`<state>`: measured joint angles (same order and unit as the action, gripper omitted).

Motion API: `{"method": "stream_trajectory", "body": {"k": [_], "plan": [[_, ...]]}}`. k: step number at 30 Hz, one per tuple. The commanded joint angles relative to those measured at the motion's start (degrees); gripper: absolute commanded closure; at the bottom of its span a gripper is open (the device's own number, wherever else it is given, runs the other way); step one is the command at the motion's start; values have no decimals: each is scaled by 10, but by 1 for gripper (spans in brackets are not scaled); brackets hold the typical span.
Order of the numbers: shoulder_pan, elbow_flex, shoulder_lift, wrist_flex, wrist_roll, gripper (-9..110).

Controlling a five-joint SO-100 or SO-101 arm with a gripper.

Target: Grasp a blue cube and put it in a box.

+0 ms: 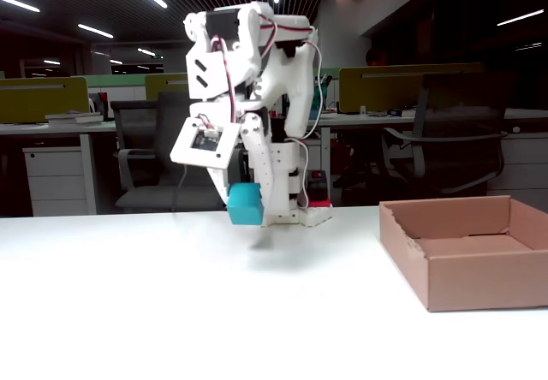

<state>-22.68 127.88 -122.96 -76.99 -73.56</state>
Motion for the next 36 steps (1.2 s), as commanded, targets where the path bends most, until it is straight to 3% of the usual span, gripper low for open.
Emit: {"method": "stream_trajectory", "body": {"k": [1,10,24,36], "plan": [[11,-43,-11,-12,10,86],[126,-195,-16,-105,99,86],[297,-299,-11,-162,228,86],[486,-461,113,-192,367,86]]}}
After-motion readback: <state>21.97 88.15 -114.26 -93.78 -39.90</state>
